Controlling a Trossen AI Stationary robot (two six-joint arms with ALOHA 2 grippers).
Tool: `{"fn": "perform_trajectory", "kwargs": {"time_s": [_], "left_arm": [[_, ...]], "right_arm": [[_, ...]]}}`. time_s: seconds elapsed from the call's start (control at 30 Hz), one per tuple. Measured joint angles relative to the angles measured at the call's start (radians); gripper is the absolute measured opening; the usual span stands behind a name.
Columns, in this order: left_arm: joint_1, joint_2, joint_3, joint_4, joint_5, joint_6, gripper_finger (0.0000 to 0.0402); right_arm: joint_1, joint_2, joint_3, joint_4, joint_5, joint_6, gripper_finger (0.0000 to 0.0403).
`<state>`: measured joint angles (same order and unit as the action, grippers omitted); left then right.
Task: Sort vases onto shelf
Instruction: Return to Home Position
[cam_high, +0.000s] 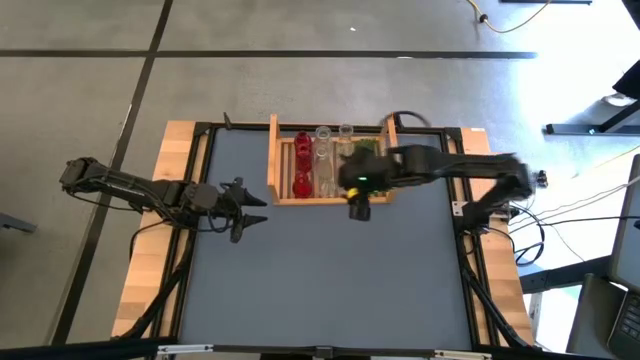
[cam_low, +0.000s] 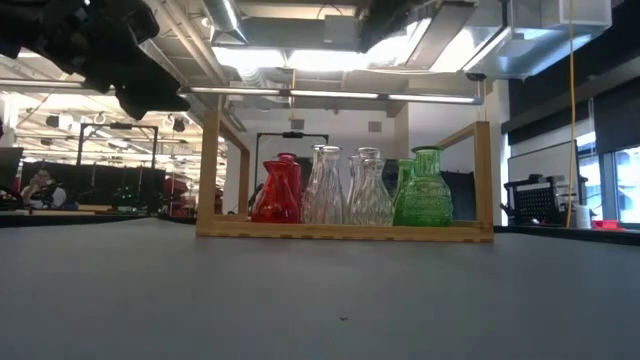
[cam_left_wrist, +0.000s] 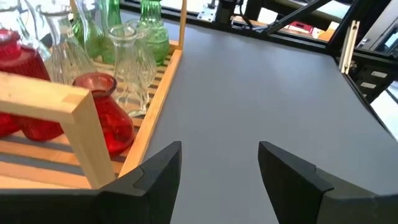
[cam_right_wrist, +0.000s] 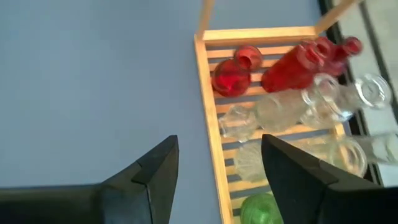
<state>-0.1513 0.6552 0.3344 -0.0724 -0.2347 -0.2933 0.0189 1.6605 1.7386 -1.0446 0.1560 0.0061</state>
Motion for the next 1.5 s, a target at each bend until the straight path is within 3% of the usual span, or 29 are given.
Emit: {"fn": "perform_trajectory", "kwargs": {"time_s": [0.23, 0.5, 0.7, 0.9, 1.0, 1.2, 1.5], "left_arm": [[0.0, 0.0, 0.0, 0.015, 0.0, 0.011, 0.0206], [0.0, 0.0, 0.0, 0.015, -0.059, 0.01, 0.0206], [0.0, 0.0, 0.0, 0.015, -0.069, 0.015, 0.0206], [0.0, 0.0, 0.0, 0.016, -0.054, 0.056, 0.0203], [0.0, -0.001, 0.0, 0.035, 0.003, 0.061, 0.019], [0.0, -0.002, -0.001, 0.067, 0.013, 0.13, 0.0136], [0.0, -0.03, -0.014, 0.128, 0.017, 0.205, 0.0024]], "right_arm": [[0.0, -0.394, -0.446, 0.247, 0.036, 0.048, 0.0212], [0.0, -0.765, -0.755, 0.42, 0.074, 0.065, 0.0211], [0.0, -0.852, -0.835, 0.432, 0.06, 0.175, 0.0211], [0.001, -0.84, -0.876, 0.462, 0.059, 0.123, 0.0211], [0.0, -0.854, -0.938, 0.513, 0.057, 0.116, 0.0205], [0.0, -0.987, -1.083, 0.65, 0.02, 0.113, 0.0134], [0.001, -1.205, -1.352, 1.04, -0.211, 0.041, 0.0006]]}}
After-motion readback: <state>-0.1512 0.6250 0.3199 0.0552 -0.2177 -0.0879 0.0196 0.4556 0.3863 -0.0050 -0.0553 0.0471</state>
